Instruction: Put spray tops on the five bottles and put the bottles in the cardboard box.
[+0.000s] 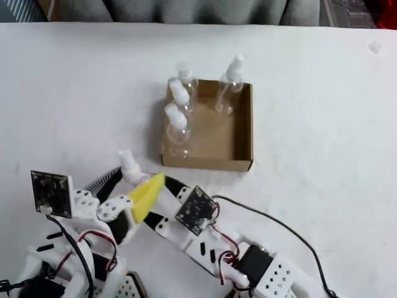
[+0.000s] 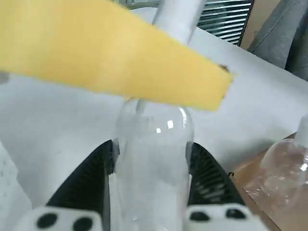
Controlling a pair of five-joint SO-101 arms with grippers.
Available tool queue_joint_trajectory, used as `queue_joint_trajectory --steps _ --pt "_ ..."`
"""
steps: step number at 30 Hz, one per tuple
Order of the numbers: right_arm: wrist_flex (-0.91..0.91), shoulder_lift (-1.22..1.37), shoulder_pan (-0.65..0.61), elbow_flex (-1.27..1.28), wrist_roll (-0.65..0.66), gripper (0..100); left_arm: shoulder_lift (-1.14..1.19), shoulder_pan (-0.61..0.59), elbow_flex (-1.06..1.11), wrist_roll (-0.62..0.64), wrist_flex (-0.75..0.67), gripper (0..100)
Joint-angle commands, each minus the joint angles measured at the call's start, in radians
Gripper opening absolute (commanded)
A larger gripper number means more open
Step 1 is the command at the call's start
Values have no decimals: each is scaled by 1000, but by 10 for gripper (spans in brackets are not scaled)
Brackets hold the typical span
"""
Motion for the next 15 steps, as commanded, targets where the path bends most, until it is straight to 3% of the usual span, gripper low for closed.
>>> queue_joint_trajectory --steps 1,10,15 --pt "-25 -4 54 -60 -8 15 -2 7 -31 -5 8 284" --pt "-19 -1 214 -101 -11 15 -2 7 -140 -12 29 283" --pt "-18 5 312 -143 -83 15 -2 7 -232 -12 35 282"
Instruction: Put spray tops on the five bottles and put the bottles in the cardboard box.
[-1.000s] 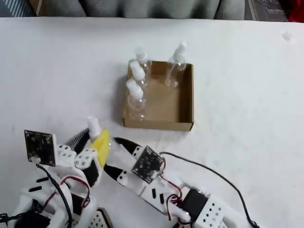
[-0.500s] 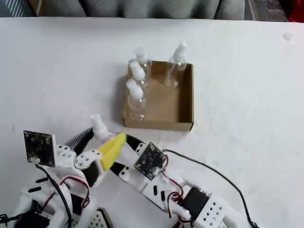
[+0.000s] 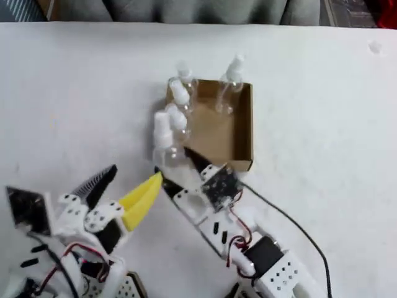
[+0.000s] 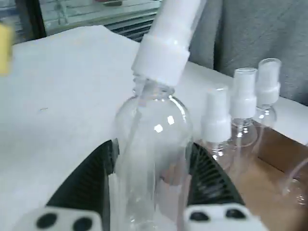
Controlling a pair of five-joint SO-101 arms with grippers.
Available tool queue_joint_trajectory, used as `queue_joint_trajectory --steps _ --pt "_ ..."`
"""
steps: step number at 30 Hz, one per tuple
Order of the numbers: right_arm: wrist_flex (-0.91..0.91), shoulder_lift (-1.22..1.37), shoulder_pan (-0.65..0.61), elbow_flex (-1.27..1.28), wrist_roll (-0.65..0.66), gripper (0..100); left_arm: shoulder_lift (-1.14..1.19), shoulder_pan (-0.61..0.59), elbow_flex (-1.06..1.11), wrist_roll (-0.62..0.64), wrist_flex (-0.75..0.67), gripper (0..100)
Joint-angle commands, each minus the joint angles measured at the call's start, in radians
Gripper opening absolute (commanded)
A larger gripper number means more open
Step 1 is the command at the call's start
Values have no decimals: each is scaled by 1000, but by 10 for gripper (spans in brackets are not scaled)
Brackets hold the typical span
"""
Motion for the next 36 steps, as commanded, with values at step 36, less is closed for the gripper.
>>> queue_joint_trajectory --steps 36 --pt "177 348 -28 -726 -319 15 -74 613 209 -170 -284 20"
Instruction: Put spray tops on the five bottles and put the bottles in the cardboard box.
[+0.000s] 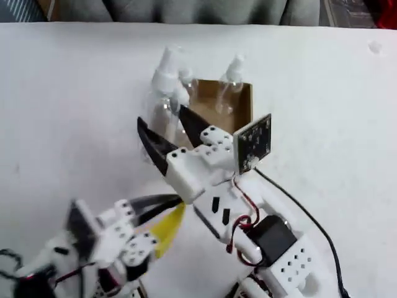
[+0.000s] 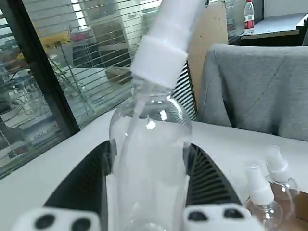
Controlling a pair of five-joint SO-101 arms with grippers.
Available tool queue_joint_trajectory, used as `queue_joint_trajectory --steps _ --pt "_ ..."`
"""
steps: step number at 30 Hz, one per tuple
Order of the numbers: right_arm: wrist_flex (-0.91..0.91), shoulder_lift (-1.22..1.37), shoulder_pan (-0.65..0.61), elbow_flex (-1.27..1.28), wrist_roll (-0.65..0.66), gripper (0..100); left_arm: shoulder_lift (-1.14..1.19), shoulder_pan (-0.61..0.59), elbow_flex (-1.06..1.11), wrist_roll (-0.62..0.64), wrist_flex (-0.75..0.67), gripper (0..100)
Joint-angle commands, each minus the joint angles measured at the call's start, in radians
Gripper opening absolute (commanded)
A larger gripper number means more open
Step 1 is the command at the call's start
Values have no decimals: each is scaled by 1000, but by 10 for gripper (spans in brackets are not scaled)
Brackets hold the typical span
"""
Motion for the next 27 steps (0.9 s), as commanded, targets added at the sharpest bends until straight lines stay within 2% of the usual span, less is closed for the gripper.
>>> queue_joint_trajectory --steps 1,8,14,18,23,27 --pt "114 4 -19 -110 -23 15 -2 -10 83 -23 -147 20" --pt "317 -47 -27 -192 -15 15 -2 -151 190 -23 -275 20" --pt "430 -104 -71 -195 -15 15 -2 -166 252 -26 -328 20" --pt "469 -143 -73 -195 -8 15 -1 -166 255 -25 -327 20" --pt "470 -156 -67 -170 80 15 -1 -166 255 -29 -315 20" --pt "469 -156 10 -172 107 15 -1 -179 249 -31 -199 20"
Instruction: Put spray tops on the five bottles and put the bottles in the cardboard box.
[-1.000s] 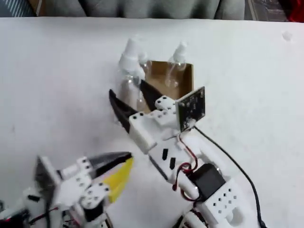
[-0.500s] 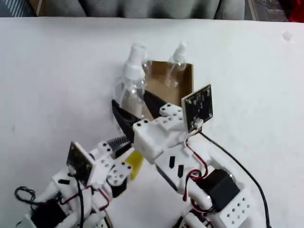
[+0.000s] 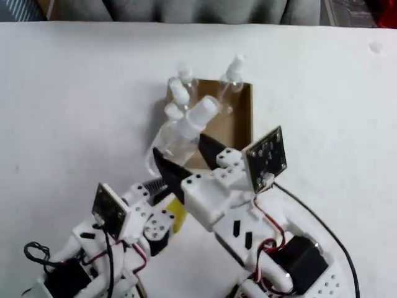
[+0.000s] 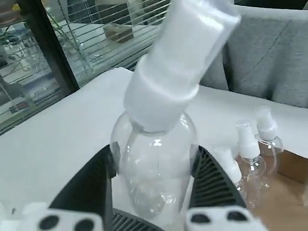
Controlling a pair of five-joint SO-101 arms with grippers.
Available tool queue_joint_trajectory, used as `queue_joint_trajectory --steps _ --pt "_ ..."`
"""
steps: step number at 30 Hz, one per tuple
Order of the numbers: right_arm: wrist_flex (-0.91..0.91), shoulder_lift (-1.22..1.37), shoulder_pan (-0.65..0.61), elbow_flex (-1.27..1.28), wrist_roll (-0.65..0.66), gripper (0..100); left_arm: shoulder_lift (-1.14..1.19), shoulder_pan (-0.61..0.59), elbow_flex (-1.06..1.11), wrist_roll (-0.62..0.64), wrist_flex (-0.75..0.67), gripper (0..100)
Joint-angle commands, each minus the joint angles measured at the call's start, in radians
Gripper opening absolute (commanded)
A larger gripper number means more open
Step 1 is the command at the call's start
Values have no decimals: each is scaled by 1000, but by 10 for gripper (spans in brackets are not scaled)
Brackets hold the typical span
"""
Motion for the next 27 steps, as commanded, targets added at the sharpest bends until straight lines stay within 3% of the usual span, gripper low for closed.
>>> queue_joint_trajectory --steps 1,7,10,18,27 --pt "2 -10 93 -40 66 15 -4 -68 -8 -17 123 20" --pt "2 -4 297 -31 133 15 -4 -449 0 -18 158 20" --pt "-13 31 363 6 133 15 -2 -573 2 -63 146 20" --pt "-248 225 533 121 135 15 -2 -705 120 -103 137 20" --pt "-398 458 579 129 135 15 -2 -811 276 -103 -20 20"
